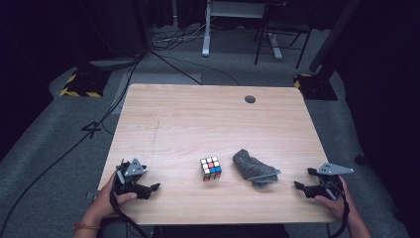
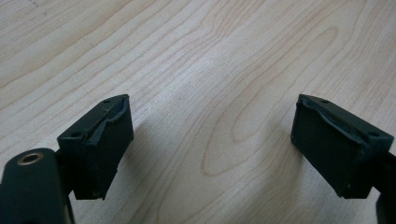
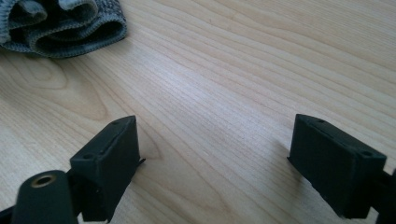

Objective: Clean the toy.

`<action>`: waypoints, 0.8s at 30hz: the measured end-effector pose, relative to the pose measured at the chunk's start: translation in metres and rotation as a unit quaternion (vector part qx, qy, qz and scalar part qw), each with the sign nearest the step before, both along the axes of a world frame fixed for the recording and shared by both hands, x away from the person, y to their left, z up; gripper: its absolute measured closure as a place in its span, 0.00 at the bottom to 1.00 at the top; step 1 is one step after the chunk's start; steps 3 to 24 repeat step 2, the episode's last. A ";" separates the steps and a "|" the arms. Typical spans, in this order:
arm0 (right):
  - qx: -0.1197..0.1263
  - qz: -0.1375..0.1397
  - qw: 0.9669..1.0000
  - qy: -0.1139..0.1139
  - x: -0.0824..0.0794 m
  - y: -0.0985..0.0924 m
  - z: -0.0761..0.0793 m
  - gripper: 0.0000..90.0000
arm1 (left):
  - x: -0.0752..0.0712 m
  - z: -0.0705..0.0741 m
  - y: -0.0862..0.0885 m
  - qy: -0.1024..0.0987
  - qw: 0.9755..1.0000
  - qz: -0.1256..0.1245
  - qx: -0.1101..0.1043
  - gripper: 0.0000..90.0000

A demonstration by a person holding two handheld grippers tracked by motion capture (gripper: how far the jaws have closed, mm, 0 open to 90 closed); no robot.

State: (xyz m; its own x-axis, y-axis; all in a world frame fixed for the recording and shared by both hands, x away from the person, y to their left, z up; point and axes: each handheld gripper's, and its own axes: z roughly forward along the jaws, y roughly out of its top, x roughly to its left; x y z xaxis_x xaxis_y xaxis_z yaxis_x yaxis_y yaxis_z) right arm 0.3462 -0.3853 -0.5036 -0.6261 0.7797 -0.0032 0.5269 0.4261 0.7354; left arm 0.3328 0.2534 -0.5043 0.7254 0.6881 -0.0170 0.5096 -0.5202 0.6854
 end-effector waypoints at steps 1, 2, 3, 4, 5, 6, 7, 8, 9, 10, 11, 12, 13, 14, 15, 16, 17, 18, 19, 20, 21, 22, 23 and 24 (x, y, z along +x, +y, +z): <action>0.000 0.000 1.000 0.000 0.000 0.000 0.000 0.17 | 0.000 0.000 0.000 0.000 1.000 0.001 0.000 0.15; 0.000 0.000 1.000 0.000 0.000 0.000 0.000 0.17 | 0.000 0.000 0.000 0.000 1.000 0.001 0.000 0.15; 0.000 0.000 1.000 0.000 0.000 0.000 0.000 0.17 | 0.000 0.000 0.000 0.000 1.000 0.001 0.000 0.15; 0.000 0.000 1.000 0.000 0.000 0.000 0.000 0.17 | 0.000 0.000 0.000 0.000 1.000 0.001 0.000 0.15; 0.000 0.000 1.000 0.000 0.000 0.000 0.000 0.17 | 0.000 0.000 0.000 0.000 1.000 0.001 0.000 0.15; 0.000 0.000 1.000 0.000 0.000 0.000 0.000 0.17 | 0.000 0.000 0.000 0.000 1.000 0.001 0.000 0.15; 0.000 0.000 1.000 0.000 0.000 0.000 0.000 0.17 | 0.000 0.000 0.000 0.000 1.000 0.001 0.000 0.15; 0.000 0.000 1.000 0.000 0.000 0.000 0.000 0.17 | 0.000 0.000 0.000 0.000 1.000 0.001 0.000 0.15; 0.000 0.000 1.000 0.000 0.000 0.000 0.000 0.17 | 0.000 0.000 0.000 0.000 1.000 0.001 0.000 0.15; 0.000 0.000 1.000 0.000 0.000 0.000 0.000 0.17 | 0.000 0.000 0.000 0.000 1.000 0.001 0.000 0.15; 0.000 0.000 1.000 0.000 0.000 0.000 0.000 0.17 | 0.000 0.000 0.000 0.000 1.000 0.001 0.000 0.15; 0.000 0.000 1.000 0.000 0.000 0.000 0.000 0.17 | 0.000 0.000 0.000 0.000 1.000 0.001 0.000 0.15; 0.000 0.000 1.000 0.000 0.000 0.000 0.000 0.17 | 0.000 0.000 0.000 0.000 1.000 0.001 0.000 0.15; 0.000 0.000 1.000 0.000 0.000 0.000 0.000 0.17 | 0.000 0.000 0.000 0.000 1.000 0.001 0.000 0.15; 0.000 0.000 1.000 0.000 0.000 0.000 0.000 0.17 | 0.000 0.000 0.000 0.000 1.000 0.001 0.000 0.15; 0.000 0.000 1.000 0.000 0.000 0.000 0.000 0.17 | 0.000 0.000 0.000 0.000 1.000 0.001 0.000 0.15; 0.000 0.000 1.000 0.000 0.000 0.000 0.000 0.17 | 0.000 0.000 0.000 0.000 1.000 0.001 0.000 0.15; 0.000 0.000 1.000 0.000 0.000 0.000 0.000 0.17 | 0.000 0.000 0.000 0.000 1.000 0.001 0.000 0.15; 0.000 0.000 1.000 0.000 0.000 0.000 0.000 0.17 | 0.000 0.000 0.000 0.000 1.000 0.001 0.000 0.15; 0.000 0.000 1.000 0.000 0.000 0.000 0.000 0.17 | 0.000 0.000 0.000 0.000 1.000 0.001 0.000 0.15; 0.000 0.000 1.000 0.000 0.000 0.000 0.000 0.17 | 0.000 0.000 0.000 0.000 1.000 0.001 0.000 0.15; 0.000 0.000 1.000 0.000 0.000 0.000 0.000 0.17 | 0.000 0.000 0.000 0.000 1.000 0.001 0.000 0.15; 0.000 0.000 1.000 0.000 0.000 0.000 0.000 0.17 | 0.000 0.000 0.000 0.000 1.000 0.001 0.000 0.15; 0.000 0.000 1.000 0.000 0.000 0.000 0.000 0.17 | 0.000 0.000 0.000 0.000 1.000 0.001 0.000 0.15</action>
